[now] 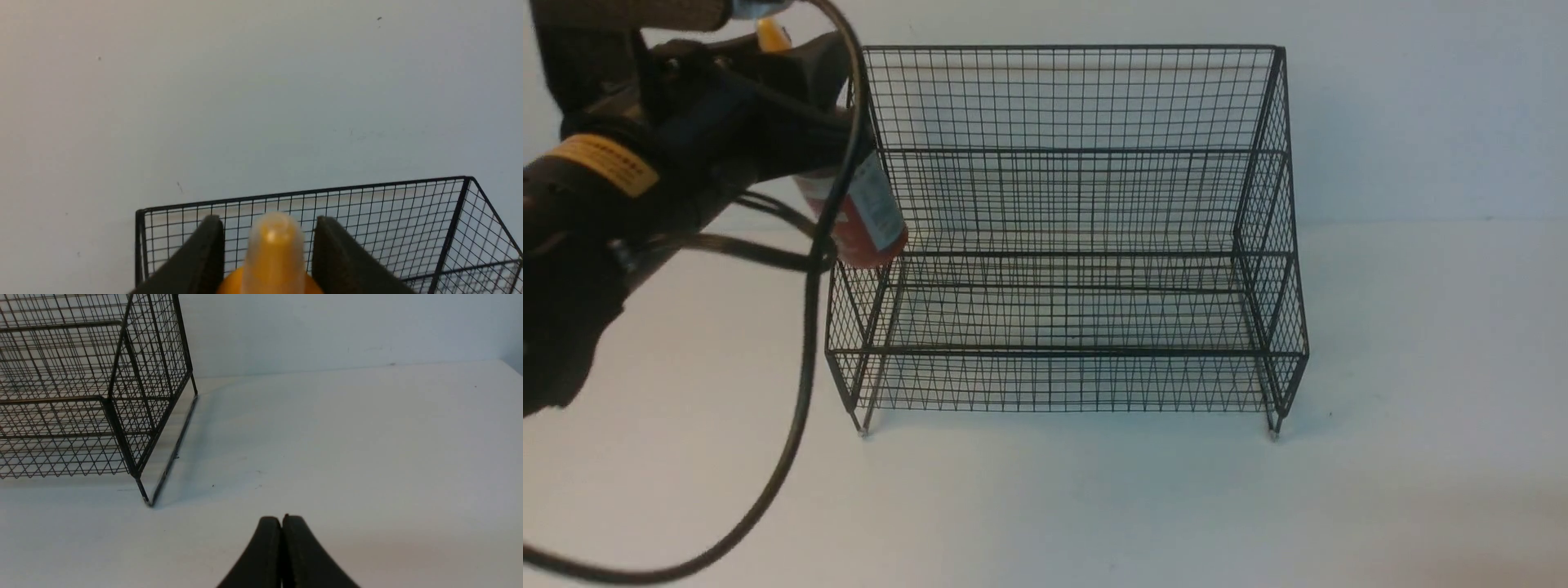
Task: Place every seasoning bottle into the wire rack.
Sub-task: Use the left arm to put the condiment bottle back on the shelf
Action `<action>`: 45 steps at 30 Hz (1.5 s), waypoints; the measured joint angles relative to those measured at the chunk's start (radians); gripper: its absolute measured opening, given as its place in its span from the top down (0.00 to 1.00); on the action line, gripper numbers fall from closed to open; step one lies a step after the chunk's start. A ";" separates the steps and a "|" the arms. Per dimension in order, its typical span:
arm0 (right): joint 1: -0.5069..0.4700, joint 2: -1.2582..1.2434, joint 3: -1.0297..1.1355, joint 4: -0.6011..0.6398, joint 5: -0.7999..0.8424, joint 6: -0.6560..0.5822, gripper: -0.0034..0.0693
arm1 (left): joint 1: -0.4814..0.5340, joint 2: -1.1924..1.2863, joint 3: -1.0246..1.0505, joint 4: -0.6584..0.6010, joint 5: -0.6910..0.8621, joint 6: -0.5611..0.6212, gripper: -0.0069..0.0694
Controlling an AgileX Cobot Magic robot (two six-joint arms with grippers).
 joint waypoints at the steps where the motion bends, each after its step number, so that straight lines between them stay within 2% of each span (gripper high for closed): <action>1: 0.000 0.000 0.000 0.000 0.000 0.000 0.97 | -0.002 0.026 -0.018 0.000 -0.001 0.000 0.57; 9: 0.000 0.000 0.000 0.000 0.000 0.000 0.97 | -0.003 0.272 -0.203 0.000 -0.002 0.037 0.57; 16: 0.000 0.000 0.000 0.000 0.000 0.000 0.97 | -0.003 0.398 -0.232 -0.001 0.005 0.056 0.57; 29: 0.000 0.000 0.000 0.000 0.000 0.000 0.97 | -0.003 0.462 -0.233 -0.001 0.144 0.057 0.57; 41: 0.000 0.000 0.000 0.000 0.000 0.000 0.97 | -0.003 0.464 -0.234 0.000 0.175 0.057 0.57; 45: 0.000 0.000 0.000 0.000 0.000 0.000 0.97 | -0.003 0.464 -0.241 0.000 0.217 0.057 0.51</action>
